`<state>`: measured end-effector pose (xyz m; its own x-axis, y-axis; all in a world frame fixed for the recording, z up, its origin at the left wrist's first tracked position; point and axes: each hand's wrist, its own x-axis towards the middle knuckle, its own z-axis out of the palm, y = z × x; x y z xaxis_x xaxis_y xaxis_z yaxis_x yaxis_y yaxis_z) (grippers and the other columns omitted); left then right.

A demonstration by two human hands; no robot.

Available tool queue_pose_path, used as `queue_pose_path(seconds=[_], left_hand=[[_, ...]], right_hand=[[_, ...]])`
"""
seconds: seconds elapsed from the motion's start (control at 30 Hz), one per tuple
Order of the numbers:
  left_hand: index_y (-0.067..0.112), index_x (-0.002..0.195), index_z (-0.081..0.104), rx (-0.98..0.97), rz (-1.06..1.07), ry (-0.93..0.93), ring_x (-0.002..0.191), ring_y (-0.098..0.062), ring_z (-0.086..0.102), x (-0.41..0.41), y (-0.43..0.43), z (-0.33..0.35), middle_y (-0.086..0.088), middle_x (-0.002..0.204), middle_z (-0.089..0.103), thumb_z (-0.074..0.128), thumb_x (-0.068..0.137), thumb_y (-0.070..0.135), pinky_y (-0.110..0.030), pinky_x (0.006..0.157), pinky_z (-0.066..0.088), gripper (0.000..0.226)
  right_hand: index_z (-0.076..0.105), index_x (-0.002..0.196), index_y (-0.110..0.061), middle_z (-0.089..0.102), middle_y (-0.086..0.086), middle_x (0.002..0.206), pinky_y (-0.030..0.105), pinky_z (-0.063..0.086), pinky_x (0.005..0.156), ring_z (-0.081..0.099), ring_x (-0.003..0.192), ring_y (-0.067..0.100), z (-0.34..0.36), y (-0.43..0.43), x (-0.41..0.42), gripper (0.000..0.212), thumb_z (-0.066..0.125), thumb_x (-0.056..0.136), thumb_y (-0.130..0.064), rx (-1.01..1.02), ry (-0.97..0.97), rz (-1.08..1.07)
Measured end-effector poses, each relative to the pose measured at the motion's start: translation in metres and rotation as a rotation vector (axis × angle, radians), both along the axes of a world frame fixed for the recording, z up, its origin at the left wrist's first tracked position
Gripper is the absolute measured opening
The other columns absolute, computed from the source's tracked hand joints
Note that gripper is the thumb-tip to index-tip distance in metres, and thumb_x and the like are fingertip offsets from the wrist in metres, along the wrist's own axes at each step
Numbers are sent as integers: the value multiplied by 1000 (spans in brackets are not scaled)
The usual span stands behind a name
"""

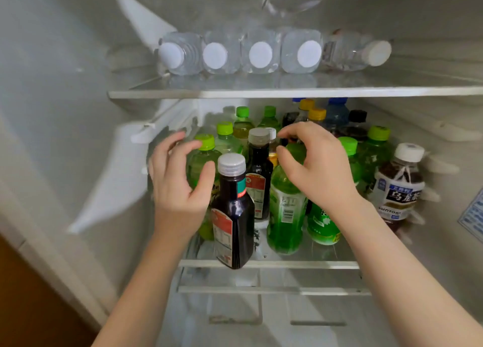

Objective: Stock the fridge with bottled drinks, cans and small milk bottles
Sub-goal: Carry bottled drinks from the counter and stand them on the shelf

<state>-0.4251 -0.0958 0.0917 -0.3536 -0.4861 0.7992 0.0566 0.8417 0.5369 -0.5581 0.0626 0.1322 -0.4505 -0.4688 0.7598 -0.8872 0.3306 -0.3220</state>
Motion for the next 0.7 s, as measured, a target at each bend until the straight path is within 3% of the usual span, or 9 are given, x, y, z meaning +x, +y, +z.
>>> queue_pose_path(seconds=[0.07,0.17,0.3,0.37,0.43,0.47,0.57,0.63,0.7], left_hand=[[7,117,59,53,-51,-13,125,-16,43,-4,-7,9,-5,128,45,54,85,24,-41,108,35,36],[20,117,57,152,-97,-65,113,-2,45,-15,-14,27,4,119,50,51,86,32,-8,98,31,34],[32,105,62,290,-156,-133,91,16,53,-35,-20,57,22,100,60,53,87,40,-1,75,36,21],[41,94,59,309,-216,-282,94,14,54,-48,-24,72,23,102,62,51,88,43,-10,82,41,11],[41,86,55,296,-269,-442,106,-10,57,-62,-28,86,7,112,64,47,86,46,-28,95,42,9],[39,86,52,269,-277,-517,102,-16,55,-70,-29,93,3,108,63,47,87,47,-30,93,41,10],[34,92,41,113,-250,-852,88,-13,38,-96,-33,110,6,96,42,40,96,41,-24,66,29,8],[26,93,40,-7,-318,-1031,85,-13,35,-117,-32,114,0,94,38,36,100,26,-22,59,22,8],[27,83,38,-79,-375,-1149,69,-12,32,-137,-30,114,0,82,34,35,100,13,-19,55,20,22]], right_hand=[[65,107,-16,66,-3,102,24,44,79,60,96,15,5,-4,-2,23,61,85,-21,47,-8,10],[64,109,-19,66,-4,104,31,49,82,60,99,15,12,-6,-6,25,61,85,-25,157,-19,25],[65,105,-19,67,-7,98,37,51,83,61,95,14,12,-5,-11,21,62,85,-25,273,-44,96],[66,100,-19,67,-9,95,34,50,81,61,92,13,8,-3,-14,17,63,84,-25,271,-40,90],[66,96,-20,66,-9,95,29,48,79,61,91,12,1,-2,-14,14,64,84,-24,233,-29,73],[64,97,-20,64,-9,95,27,47,76,60,89,11,-3,-2,-13,14,64,84,-24,203,-23,58],[55,106,-16,57,-4,96,27,45,65,55,77,11,-17,-2,-7,21,60,87,-26,111,-18,2],[51,108,-14,55,-2,96,24,41,57,50,71,9,-25,-1,-3,23,58,89,-26,63,-35,-10],[51,108,-14,55,-3,93,16,33,53,43,65,3,-28,-1,-4,23,58,89,-25,25,-59,2]])
